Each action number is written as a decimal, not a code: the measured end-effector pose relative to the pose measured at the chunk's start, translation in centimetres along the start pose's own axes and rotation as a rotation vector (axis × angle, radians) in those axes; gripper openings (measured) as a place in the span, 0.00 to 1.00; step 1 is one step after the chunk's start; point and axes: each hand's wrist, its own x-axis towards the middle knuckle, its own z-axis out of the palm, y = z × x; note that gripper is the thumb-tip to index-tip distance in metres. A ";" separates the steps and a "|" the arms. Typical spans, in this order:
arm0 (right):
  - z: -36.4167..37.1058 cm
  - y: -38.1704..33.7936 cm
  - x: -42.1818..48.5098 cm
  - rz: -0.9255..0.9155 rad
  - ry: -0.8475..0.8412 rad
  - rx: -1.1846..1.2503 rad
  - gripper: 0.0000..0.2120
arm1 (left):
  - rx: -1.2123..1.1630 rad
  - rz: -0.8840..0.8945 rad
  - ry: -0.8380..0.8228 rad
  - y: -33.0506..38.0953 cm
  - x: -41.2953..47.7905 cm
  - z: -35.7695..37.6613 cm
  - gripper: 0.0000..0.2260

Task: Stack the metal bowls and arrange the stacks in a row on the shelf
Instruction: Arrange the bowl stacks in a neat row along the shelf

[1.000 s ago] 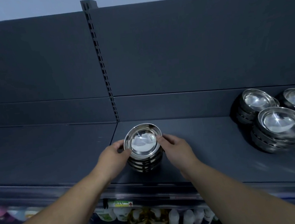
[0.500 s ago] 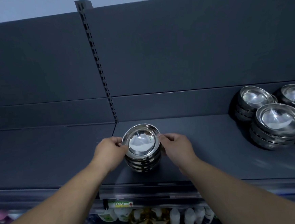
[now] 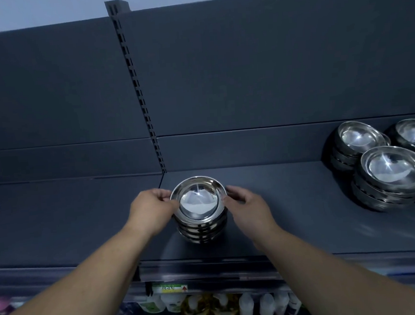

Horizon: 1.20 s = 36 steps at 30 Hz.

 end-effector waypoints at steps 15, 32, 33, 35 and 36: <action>0.2 -0.3 -0.1 -0.040 -0.036 -0.012 0.12 | -0.269 -0.098 -0.123 -1.9 -1.8 1.7 0.12; 0.5 -0.6 -0.5 -0.052 0.000 -0.125 0.10 | -0.157 -0.019 -0.068 -0.1 -1.3 1.4 0.08; 0.5 -0.4 -0.5 -0.048 0.007 -0.126 0.11 | -0.147 -0.027 -0.086 -0.2 -1.3 1.4 0.09; 0.5 -0.4 -0.6 -0.046 0.011 -0.115 0.11 | -0.136 -0.043 -0.109 -0.6 -1.4 1.6 0.10; 0.5 -0.4 -0.7 -0.044 0.010 -0.110 0.11 | -0.144 -0.052 -0.113 -0.7 -1.5 1.6 0.12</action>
